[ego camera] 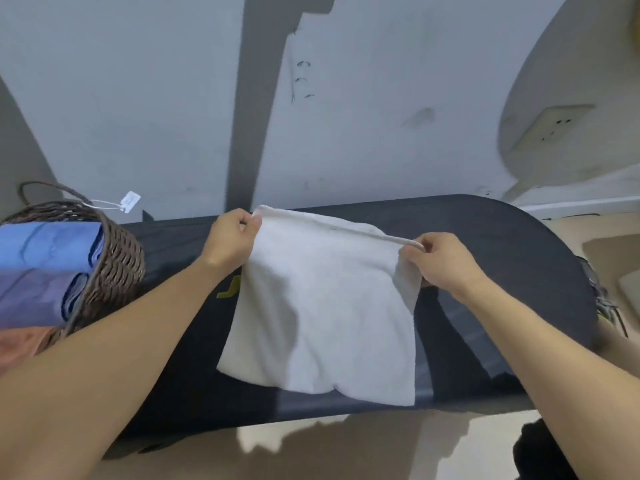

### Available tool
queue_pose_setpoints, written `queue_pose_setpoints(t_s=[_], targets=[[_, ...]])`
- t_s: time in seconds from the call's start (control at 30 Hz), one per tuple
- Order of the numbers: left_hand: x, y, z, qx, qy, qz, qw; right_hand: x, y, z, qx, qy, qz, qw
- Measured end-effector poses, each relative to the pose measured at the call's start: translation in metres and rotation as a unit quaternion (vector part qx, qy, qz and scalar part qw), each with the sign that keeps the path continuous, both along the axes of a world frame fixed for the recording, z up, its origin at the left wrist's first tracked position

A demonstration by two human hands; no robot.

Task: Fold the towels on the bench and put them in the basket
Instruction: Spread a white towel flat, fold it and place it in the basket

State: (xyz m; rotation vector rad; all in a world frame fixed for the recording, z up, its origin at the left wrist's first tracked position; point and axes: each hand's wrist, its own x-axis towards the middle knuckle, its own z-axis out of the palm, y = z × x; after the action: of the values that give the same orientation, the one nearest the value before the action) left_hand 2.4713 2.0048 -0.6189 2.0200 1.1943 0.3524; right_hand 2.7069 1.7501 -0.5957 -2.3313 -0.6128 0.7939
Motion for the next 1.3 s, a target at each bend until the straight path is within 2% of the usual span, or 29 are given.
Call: queue_pose_setpoints(t_s=[0.07, 0.1, 0.23, 0.33, 0.5, 0.6, 0.67, 0.77, 0.83, 0.93, 1.07, 1.23, 1.3], targets=[[0.008, 0.005, -0.008, 0.037, 0.045, -0.011, 0.998, 0.001, 0.01, -0.002, -0.053, -0.086, 0.02, 0.995], [0.012, 0.007, -0.011, 0.048, 0.066, -0.021, 0.996, 0.002, 0.015, -0.004, -0.066, -0.097, 0.021, 0.993], [0.026, 0.02, -0.02, 0.069, 0.119, -0.101, 0.985, 0.004, 0.026, -0.014, -0.102, -0.072, 0.052, 0.991], [0.036, 0.028, -0.02, 0.071, 0.136, -0.16, 0.975, 0.004, 0.03, -0.017, -0.089, -0.056, 0.044, 0.993], [0.042, 0.03, -0.007, 0.085, 0.115, -0.197, 0.97, 0.004, 0.032, -0.014, -0.039, -0.107, 0.104, 0.988], [0.035, 0.03, 0.001, 0.02, 0.033, -0.17, 0.985, 0.007, 0.031, -0.009, -0.01, -0.056, 0.106, 0.993], [0.029, 0.029, 0.004, -0.031, -0.023, -0.152, 0.988, 0.012, 0.03, -0.005, 0.036, 0.021, 0.068, 0.997], [0.019, 0.027, 0.004, -0.039, -0.056, -0.143, 0.987, 0.02, 0.025, 0.002, 0.126, 0.205, -0.022, 0.97], [0.015, 0.026, 0.003, -0.044, -0.066, -0.125, 0.989, 0.023, 0.023, 0.003, 0.158, 0.239, -0.049, 0.957], [0.013, 0.025, -0.001, -0.07, -0.083, -0.082, 0.991, 0.026, 0.022, 0.001, 0.194, 0.214, -0.088, 0.953], [0.016, 0.028, -0.008, -0.08, -0.076, -0.058, 0.992, 0.031, 0.023, -0.005, 0.195, 0.185, -0.14, 0.953], [0.032, 0.037, -0.018, -0.09, -0.037, 0.013, 0.995, 0.039, 0.029, -0.016, 0.195, 0.065, -0.176, 0.963], [0.036, 0.042, -0.02, -0.109, -0.016, 0.006, 0.994, 0.041, 0.031, -0.025, 0.187, 0.022, -0.201, 0.961]])
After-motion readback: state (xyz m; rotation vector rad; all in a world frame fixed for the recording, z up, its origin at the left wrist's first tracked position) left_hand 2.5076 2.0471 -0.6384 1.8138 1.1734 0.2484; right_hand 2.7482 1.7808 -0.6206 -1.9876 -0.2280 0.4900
